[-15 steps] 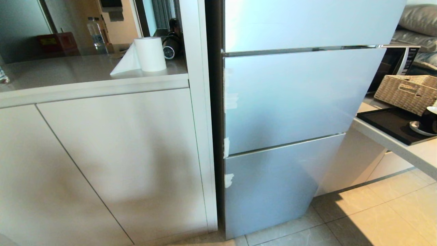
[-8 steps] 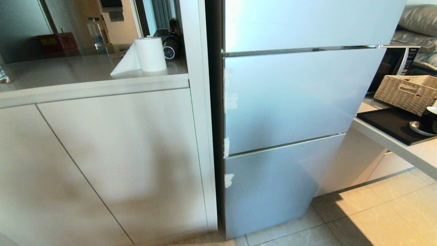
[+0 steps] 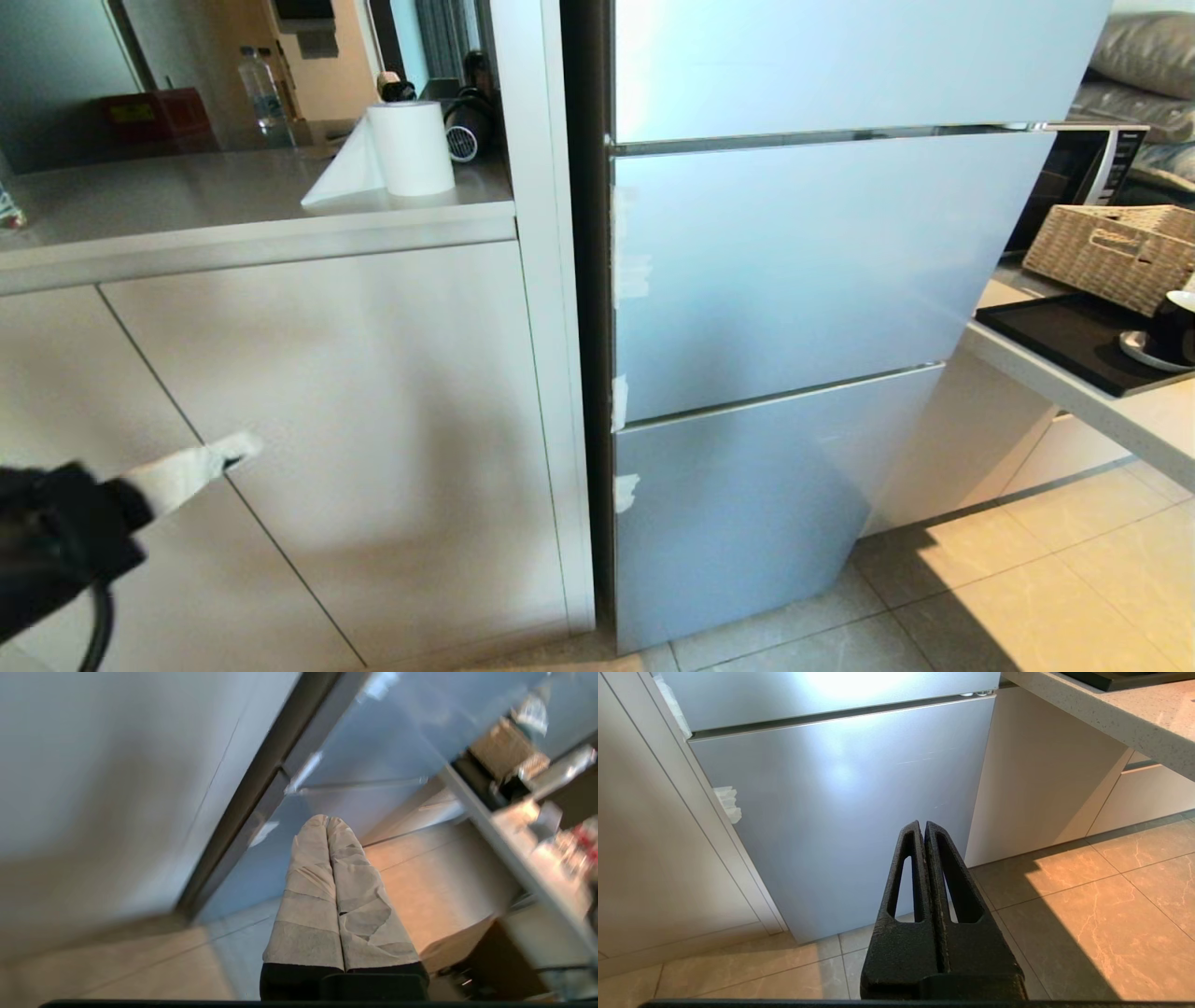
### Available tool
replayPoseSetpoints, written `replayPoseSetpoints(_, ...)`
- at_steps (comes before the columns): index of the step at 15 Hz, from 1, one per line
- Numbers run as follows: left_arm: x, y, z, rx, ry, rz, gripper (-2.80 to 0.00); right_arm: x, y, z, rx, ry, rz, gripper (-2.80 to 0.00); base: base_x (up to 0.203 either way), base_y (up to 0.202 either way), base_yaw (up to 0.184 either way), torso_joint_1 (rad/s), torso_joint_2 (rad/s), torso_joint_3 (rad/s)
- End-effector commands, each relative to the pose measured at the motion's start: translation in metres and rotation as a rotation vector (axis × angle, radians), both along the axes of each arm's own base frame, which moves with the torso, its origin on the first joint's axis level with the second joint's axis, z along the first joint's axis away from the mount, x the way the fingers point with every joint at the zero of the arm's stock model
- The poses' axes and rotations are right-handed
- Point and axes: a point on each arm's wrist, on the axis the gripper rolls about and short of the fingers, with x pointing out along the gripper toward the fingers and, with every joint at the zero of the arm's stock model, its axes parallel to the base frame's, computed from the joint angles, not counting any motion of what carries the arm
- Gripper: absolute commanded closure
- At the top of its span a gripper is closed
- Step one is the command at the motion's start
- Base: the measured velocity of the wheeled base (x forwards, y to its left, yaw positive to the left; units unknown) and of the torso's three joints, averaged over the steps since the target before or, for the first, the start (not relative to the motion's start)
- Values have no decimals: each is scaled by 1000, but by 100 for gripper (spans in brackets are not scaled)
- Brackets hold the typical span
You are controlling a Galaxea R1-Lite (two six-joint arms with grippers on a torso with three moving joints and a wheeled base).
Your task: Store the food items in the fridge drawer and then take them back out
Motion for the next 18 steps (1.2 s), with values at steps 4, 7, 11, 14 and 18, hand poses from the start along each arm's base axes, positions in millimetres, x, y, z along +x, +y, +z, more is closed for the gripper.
replayPoseSetpoints(4,162,-28,-41,-102,35,2,0,0,0,0,0,1,0,0,0,0,0,0,0,0)
replayPoseSetpoints(7,217,-65,-25,-185,-148,-18,0,0,0,0,0,0,0,0,0,0,0,0,0,0)
replayPoseSetpoints(11,234,-110,-28,-236,-208,-104,0,0,0,0,0,1,0,0,0,0,0,0,0,0)
replayPoseSetpoints(14,241,-127,-25,-252,-221,-137,0,0,0,0,0,0,0,0,0,0,0,0,0,0)
replayPoseSetpoints(18,273,-158,-23,-295,-295,-66,0,0,0,0,0,1,0,0,0,0,0,0,0,0)
